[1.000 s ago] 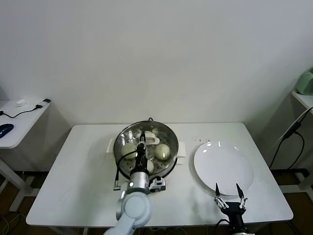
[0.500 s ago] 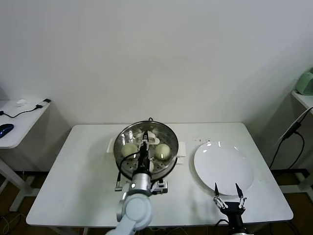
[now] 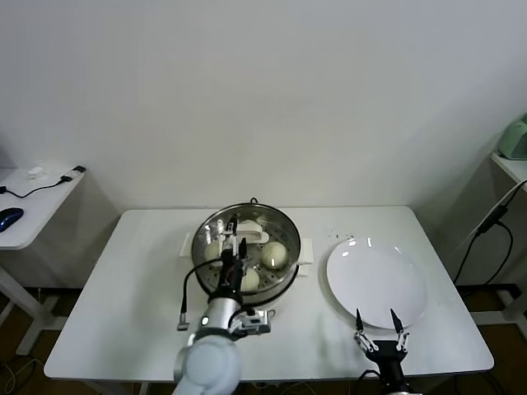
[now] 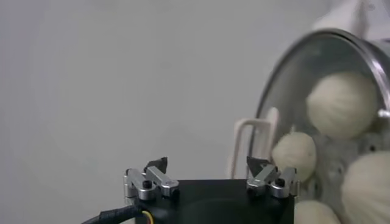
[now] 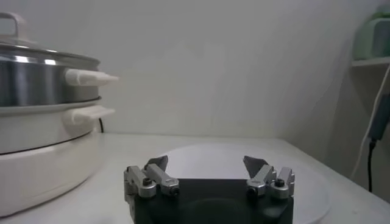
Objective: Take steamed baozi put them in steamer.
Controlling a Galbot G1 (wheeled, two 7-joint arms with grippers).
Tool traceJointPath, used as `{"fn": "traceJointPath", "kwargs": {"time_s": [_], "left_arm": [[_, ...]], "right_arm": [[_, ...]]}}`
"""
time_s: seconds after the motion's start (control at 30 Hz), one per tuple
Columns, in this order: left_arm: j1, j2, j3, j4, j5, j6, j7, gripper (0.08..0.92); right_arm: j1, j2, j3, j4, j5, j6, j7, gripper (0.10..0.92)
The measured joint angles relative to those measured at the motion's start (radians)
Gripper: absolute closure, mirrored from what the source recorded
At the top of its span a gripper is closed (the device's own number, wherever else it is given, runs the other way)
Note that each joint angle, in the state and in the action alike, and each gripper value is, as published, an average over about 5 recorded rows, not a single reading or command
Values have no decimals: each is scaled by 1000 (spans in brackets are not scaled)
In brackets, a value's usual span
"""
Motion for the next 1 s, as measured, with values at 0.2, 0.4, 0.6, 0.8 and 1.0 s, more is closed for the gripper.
{"fn": "traceJointPath", "kwargs": {"time_s": [0.2,0.4,0.6,0.8,1.0], "left_arm": [[52,3,-131,-79,-310,-96,-91,177],[114,16,-338,-107,-711,-195,-156,177],[208,54,-501,-76,-1102,-287,-174,177],[296,86,-566,2,-1368,-410,-171,177],[352,98,-580,91,-1505,-521,-164,177]], "right_arm": [[-5,-16,-20,10,18,29,15,203],[-5,-51,-45,17,33,53,32,203],[5,-78,-55,13,47,78,32,203],[15,-91,-63,2,67,100,28,203],[16,-94,-63,-8,82,108,35,203]]}}
